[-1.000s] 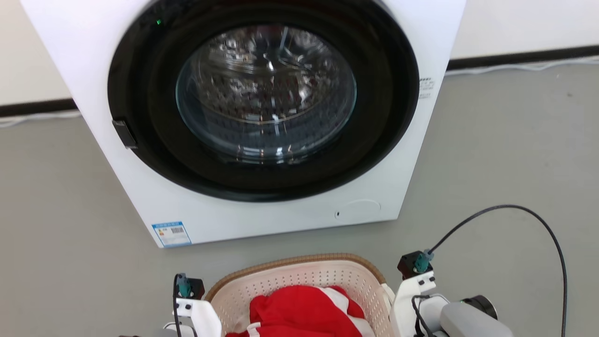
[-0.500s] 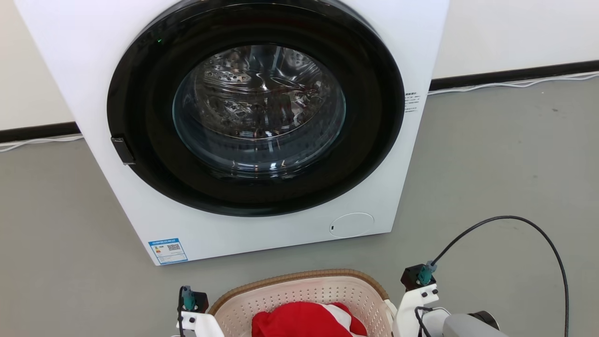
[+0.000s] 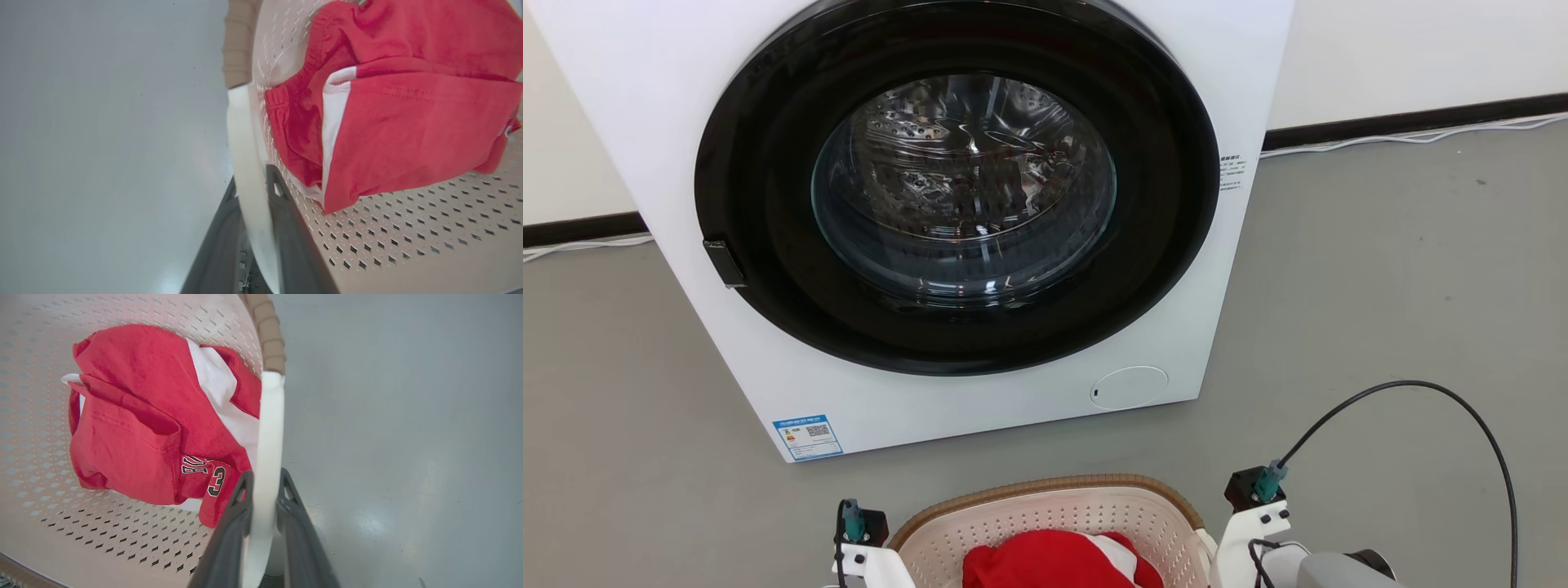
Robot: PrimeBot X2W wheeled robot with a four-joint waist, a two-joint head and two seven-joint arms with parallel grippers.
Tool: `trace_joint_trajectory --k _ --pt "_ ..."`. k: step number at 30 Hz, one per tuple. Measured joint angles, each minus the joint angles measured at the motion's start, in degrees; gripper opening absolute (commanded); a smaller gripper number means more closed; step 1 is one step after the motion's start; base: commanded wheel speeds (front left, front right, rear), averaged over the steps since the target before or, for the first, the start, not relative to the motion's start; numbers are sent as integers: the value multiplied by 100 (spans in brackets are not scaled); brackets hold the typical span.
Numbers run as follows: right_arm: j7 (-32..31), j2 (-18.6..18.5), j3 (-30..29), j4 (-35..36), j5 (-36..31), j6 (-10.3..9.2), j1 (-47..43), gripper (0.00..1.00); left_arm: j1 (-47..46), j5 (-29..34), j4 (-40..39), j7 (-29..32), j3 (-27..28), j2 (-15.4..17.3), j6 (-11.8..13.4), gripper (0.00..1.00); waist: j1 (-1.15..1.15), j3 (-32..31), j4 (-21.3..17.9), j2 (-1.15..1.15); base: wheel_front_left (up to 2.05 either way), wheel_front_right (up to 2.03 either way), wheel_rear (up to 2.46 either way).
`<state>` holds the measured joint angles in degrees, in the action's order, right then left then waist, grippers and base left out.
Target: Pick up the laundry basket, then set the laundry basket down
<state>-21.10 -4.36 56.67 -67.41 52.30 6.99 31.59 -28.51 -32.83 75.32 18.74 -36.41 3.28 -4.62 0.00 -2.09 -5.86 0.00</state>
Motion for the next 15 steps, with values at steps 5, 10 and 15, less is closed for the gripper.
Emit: trace_joint_trajectory --k 5,10,15 --pt "2 1 93 -18 77 -1 12 0 -1 -4 0 42 -31 1 0 0 0 -4 -1 0 0 0 0" --pt "31 2 148 -32 171 0 21 0 -1 -11 0 42 -58 2 5 0 0 -18 10 0 0 0 0" --pt "79 2 250 -47 250 0 27 0 -2 -70 -1 42 -76 4 8 0 0 -20 24 0 0 0 0"
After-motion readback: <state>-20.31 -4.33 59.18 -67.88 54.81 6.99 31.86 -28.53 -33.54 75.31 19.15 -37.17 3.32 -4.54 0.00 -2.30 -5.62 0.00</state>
